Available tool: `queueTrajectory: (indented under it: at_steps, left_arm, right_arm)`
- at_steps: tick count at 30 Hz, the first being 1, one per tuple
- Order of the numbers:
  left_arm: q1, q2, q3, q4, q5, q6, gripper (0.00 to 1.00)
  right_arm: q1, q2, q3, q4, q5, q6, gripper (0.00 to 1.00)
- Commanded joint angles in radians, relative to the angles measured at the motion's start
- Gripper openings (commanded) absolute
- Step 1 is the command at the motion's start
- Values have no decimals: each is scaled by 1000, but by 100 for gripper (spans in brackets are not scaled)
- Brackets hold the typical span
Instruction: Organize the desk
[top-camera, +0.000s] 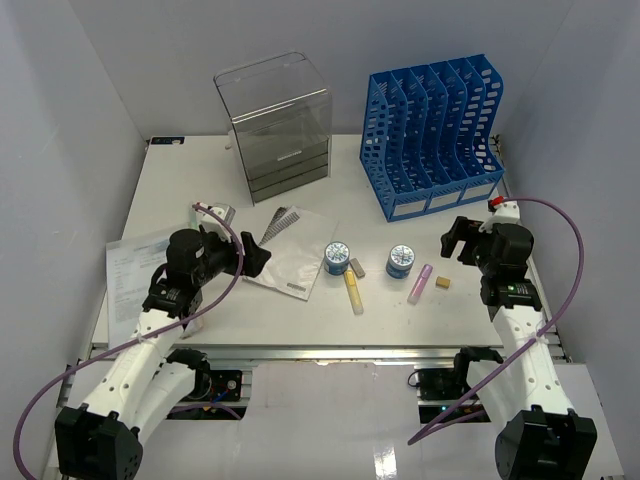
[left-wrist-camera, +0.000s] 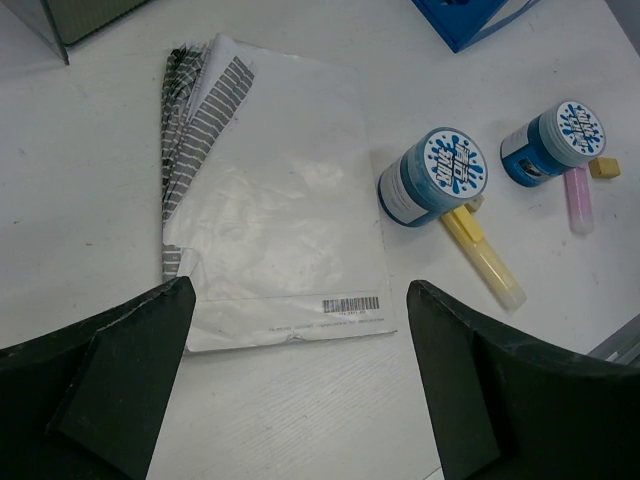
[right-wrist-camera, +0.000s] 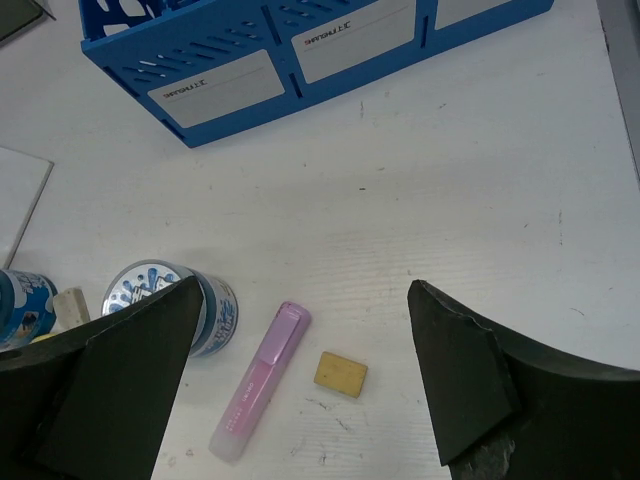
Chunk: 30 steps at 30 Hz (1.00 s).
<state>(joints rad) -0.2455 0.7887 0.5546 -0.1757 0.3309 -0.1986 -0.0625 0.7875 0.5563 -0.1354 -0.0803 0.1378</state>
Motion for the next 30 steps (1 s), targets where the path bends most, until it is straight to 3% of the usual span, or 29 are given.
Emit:
queueTrajectory:
  at_steps: [1, 5, 7, 10, 12, 14, 15, 16, 19, 25, 30]
  left_arm:
    - [2, 10, 41, 7, 22, -31, 98]
    - [2, -4, 33, 17, 20, -113, 98]
    - [2, -21, 16, 16, 28, -169, 98]
    - [2, -67, -5, 11, -19, -340, 98]
    - [2, -91, -36, 32, -48, -472, 98]
    - [2, -97, -85, 115, -50, -716, 98]
    - [2, -91, -107, 162, -50, -732, 98]
    - [2, -81, -124, 226, -50, -852, 96]
    - [-7, 2, -101, 405, -97, -1012, 89]
    - [-103, 232, 25, 556, -354, -1060, 87]
    - [-140, 472, 93, 746, -460, -1118, 79]
  right_arm:
    - [-5, -21, 42, 33, -16, -5, 90]
    - [-5, -35, 12, 57, -209, -154, 90]
    - [-5, -28, 23, 36, -451, -276, 90]
    - [2, 23, 83, -108, -781, -583, 90]
    - [13, 91, 116, -179, -861, -711, 90]
    - [13, 150, 113, -162, -909, -678, 90]
    - [13, 175, 103, -161, -912, -618, 90]
    - [12, 197, 100, -118, -906, -589, 90]
    - [6, 260, 154, -145, -903, -599, 90]
    - [4, 164, 83, -138, -1024, -659, 91]
    - [4, 128, 82, -137, -1029, -681, 95]
